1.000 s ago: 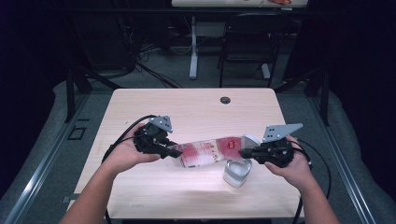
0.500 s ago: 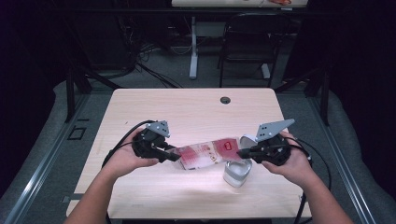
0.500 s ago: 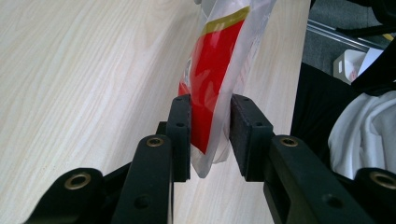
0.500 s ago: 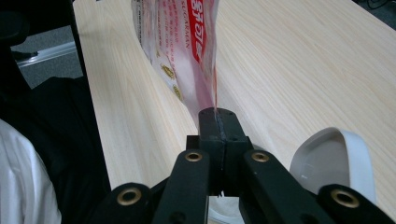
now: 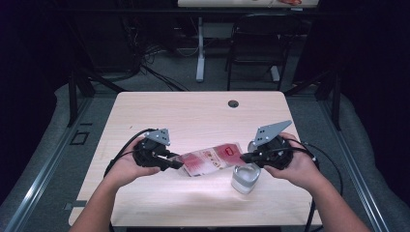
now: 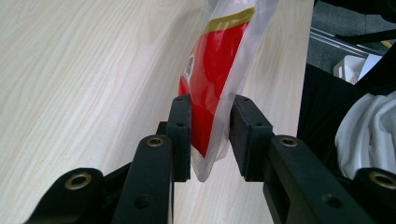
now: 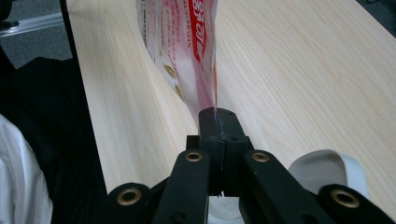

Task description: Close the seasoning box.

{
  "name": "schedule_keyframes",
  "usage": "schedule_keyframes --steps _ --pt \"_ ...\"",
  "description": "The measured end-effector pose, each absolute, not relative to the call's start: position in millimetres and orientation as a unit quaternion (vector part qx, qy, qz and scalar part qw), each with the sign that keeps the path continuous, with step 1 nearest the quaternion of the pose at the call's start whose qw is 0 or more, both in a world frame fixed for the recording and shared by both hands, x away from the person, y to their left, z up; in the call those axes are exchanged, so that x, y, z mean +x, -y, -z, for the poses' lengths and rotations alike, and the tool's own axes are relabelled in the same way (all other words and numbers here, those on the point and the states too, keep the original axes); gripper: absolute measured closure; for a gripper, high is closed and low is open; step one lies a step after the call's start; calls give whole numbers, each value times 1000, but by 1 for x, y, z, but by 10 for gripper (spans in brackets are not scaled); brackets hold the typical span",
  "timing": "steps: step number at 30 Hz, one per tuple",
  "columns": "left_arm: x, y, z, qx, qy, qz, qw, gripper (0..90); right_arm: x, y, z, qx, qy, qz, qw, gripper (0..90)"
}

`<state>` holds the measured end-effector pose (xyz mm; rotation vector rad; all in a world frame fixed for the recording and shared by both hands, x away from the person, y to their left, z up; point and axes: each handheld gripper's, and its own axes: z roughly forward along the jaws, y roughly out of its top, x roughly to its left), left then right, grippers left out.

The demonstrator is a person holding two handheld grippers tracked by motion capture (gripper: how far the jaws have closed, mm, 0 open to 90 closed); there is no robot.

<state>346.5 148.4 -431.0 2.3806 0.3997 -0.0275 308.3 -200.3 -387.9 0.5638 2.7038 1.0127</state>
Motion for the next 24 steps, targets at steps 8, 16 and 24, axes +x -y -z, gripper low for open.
schedule_keyframes --steps 8,16,24 --pt "344 -155 438 918 -161 8 362 708 310 188 382 180 -923 -321 108 900" --pt "343 -159 442 917 -164 6 363 705 312 181 380 173 -928 -311 111 900" --pt "339 -167 450 911 -181 4 372 704 315 171 379 165 -933 -300 113 900"
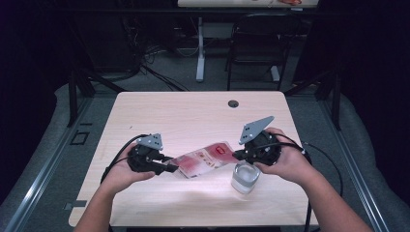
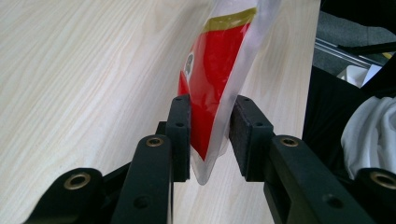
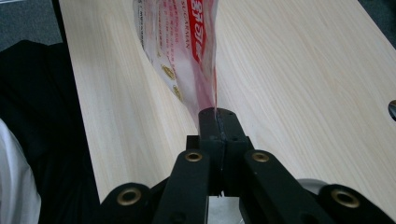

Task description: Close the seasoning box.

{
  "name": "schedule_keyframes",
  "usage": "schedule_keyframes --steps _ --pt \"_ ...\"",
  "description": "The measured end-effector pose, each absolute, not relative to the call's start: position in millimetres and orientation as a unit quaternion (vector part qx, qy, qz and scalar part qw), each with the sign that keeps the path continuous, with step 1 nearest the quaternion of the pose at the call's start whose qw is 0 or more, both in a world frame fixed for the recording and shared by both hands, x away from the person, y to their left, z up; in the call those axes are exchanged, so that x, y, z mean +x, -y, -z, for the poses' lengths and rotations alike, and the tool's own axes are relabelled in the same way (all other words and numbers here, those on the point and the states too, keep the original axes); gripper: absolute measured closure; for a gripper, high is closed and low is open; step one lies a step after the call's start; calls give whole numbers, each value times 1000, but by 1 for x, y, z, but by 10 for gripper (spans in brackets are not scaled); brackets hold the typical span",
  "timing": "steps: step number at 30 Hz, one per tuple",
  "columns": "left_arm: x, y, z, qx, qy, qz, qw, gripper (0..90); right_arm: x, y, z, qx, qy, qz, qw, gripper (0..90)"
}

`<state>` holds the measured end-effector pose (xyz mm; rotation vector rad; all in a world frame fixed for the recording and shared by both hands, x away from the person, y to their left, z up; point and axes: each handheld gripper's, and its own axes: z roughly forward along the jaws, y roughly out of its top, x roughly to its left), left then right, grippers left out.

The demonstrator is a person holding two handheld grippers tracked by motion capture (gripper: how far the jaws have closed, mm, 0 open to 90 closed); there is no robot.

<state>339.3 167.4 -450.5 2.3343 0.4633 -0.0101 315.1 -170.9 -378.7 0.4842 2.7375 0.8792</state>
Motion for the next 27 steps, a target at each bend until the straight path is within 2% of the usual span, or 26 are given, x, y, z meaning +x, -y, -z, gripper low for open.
schedule_keyframes --steps 16,24,27 --pt "332 -186 472 905 -206 -9 373 692 322 138 380 137 -946 -267 121 900" --pt "333 -184 480 910 -215 -20 355 670 321 130 381 129 -948 -264 123 900" --pt "333 -184 480 907 -211 -16 365 654 321 130 381 126 -948 -264 129 900"
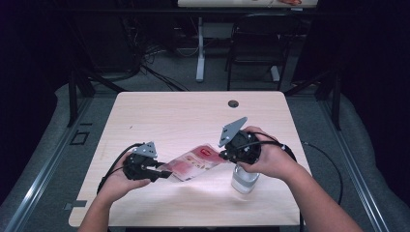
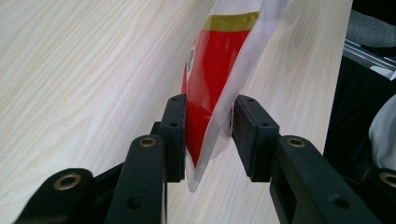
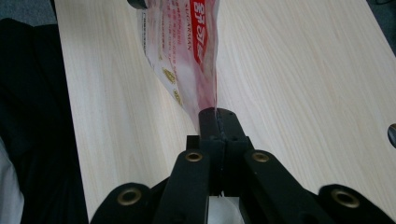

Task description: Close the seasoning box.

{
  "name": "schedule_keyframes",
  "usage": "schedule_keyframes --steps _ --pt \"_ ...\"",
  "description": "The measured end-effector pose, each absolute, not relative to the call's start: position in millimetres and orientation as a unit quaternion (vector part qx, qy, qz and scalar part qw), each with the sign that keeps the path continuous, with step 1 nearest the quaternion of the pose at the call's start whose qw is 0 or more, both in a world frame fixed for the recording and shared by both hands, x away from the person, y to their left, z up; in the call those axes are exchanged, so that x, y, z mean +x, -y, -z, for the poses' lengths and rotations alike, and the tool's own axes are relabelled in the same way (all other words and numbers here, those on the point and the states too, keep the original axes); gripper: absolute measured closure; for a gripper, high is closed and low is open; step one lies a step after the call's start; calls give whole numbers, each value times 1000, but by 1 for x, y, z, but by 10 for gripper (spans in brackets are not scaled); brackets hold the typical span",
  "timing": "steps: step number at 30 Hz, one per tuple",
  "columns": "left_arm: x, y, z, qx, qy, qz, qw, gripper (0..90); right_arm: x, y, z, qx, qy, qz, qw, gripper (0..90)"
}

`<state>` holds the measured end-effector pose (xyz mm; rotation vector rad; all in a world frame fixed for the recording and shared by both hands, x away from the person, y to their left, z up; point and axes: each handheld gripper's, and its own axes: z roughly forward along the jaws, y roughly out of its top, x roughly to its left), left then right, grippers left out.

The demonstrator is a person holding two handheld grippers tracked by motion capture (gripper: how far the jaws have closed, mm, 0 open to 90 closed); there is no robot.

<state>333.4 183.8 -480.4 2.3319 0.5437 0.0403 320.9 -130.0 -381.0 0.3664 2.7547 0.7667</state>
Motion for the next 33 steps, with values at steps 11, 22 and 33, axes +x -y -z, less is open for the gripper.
schedule_keyframes --steps 11,22,33 --pt "331 -177 478 908 -201 -31 365 615 320 130 382 127 -948 -260 131 900" --pt "331 -173 477 910 -201 -36 360 622 320 129 379 126 -950 -253 134 900" --pt "333 -166 490 917 -203 -31 341 663 321 126 380 124 -950 -255 135 900"
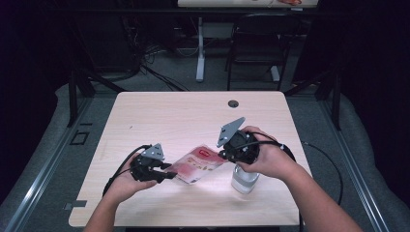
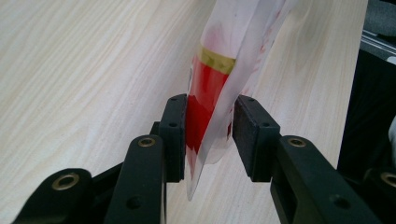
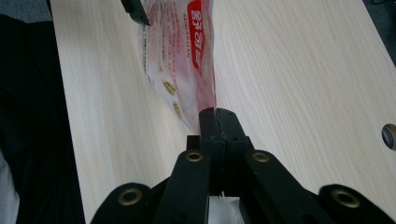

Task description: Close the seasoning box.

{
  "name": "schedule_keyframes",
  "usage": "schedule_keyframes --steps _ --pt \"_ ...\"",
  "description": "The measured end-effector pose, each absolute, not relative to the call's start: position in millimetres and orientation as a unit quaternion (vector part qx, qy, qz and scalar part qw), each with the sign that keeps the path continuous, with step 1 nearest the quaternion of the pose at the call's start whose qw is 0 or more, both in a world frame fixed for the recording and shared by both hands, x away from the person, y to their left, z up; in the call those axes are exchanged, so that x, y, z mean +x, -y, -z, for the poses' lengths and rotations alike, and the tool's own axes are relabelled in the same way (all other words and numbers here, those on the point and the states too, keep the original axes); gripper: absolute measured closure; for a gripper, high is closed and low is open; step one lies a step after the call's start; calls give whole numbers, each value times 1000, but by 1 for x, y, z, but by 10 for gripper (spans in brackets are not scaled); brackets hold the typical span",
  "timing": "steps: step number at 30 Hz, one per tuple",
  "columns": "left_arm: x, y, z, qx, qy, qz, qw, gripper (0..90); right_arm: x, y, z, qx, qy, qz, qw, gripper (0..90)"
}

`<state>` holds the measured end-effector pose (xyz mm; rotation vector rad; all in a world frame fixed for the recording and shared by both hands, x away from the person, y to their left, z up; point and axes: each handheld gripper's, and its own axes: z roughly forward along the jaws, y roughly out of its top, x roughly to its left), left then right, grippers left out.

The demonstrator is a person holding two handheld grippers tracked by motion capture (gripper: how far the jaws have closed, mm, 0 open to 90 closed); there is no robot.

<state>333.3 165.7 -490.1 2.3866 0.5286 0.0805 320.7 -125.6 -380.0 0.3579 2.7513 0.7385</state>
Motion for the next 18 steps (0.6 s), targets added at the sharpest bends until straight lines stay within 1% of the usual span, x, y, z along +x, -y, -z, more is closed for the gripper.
schedule_keyframes --steps 11,14,17,18 --pt "336 -160 504 915 -216 -18 342 678 323 123 383 129 -946 -266 136 900" --pt "335 -158 506 918 -217 -27 330 678 324 123 384 131 -945 -268 132 900" --pt "336 -156 510 918 -214 -19 334 678 325 122 384 129 -947 -263 133 900" --pt "336 -156 510 919 -217 -24 328 679 325 122 384 127 -947 -265 133 900"
